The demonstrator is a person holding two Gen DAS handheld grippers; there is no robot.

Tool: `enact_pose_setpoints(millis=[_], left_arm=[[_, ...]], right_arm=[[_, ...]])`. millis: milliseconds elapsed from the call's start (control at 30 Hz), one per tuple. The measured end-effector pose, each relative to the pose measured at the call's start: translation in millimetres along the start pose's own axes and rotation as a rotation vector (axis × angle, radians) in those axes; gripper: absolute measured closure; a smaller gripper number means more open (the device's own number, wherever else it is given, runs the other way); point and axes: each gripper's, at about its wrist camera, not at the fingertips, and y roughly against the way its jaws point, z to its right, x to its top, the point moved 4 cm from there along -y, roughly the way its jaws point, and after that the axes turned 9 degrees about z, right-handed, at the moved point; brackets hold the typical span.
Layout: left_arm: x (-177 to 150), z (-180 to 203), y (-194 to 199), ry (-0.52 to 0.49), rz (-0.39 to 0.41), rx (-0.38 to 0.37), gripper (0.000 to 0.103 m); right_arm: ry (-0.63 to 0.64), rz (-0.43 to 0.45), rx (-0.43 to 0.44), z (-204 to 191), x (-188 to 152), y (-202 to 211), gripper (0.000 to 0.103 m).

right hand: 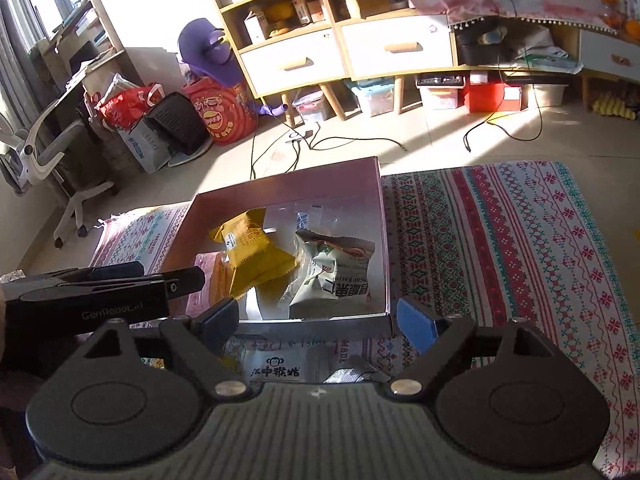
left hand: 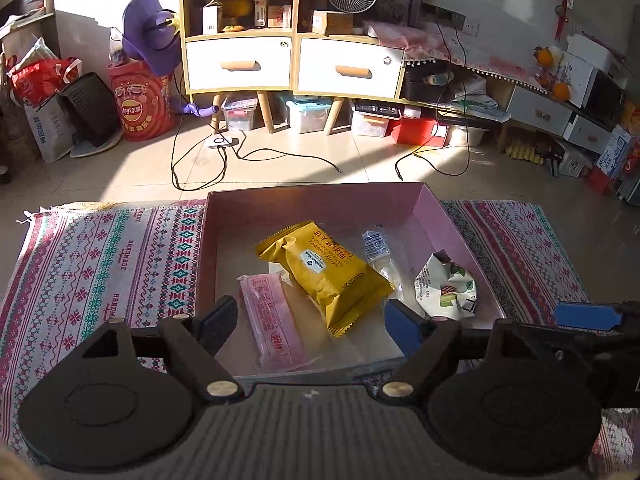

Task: Organize snacks
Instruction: 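Carry both packets into the silver box and open both tools, then move both tools back toward the remaining snacks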

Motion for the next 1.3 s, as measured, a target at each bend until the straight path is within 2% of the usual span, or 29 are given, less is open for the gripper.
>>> enact_pose_setpoints(millis=[433,667,800,1100,1300], left_arm=[[-45,-11,52,-0.052,-0.016,-0.035,0.001],[-70,-27,73,-0.071,-0.02,-0.028,0.0],[-89,-33,83,-0.067,-0.064,-0.028,0.0],[-118,-31,100,-0.131,-0.13,-0.02,0.0],[-138,-35,99,-0.08,-0.227,-0.049,0.0]], right_arm=[[0.068,-0.03,0.023,-4,-29,30,0.007],[0.146,-0.059,0.052,-16,-51,37,0.007],[0.179,-0.051,0.079,-26,-58,43,0.007],[0.246,-0.043,0.123,-49,-82,49,0.005],[0.31,-0.059,0.122,-60,-96,42,0.005]])
